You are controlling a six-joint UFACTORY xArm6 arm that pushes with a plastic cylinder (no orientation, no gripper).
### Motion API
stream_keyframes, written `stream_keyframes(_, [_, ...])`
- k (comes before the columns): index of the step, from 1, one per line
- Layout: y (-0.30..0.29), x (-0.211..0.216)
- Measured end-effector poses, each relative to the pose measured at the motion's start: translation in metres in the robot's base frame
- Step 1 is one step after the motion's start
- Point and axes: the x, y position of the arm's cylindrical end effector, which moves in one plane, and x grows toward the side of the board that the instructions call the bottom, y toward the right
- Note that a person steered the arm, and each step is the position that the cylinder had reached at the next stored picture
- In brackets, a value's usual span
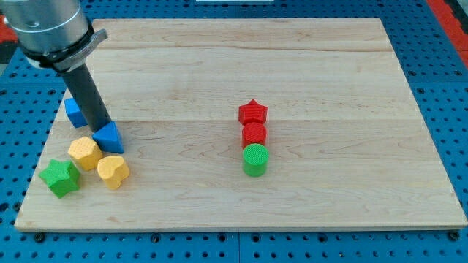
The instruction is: Slightly move the blue cube towards the yellow hexagon
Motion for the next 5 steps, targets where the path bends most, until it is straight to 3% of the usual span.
stream_keyframes(1, [0.005, -0.1])
stream_keyframes(2, [-0.058, -0.091])
stream_keyframes(3, [-0.036, -0.028])
stream_keyframes(4, [0.0, -0.016])
stream_keyframes(5, [0.101, -0.089])
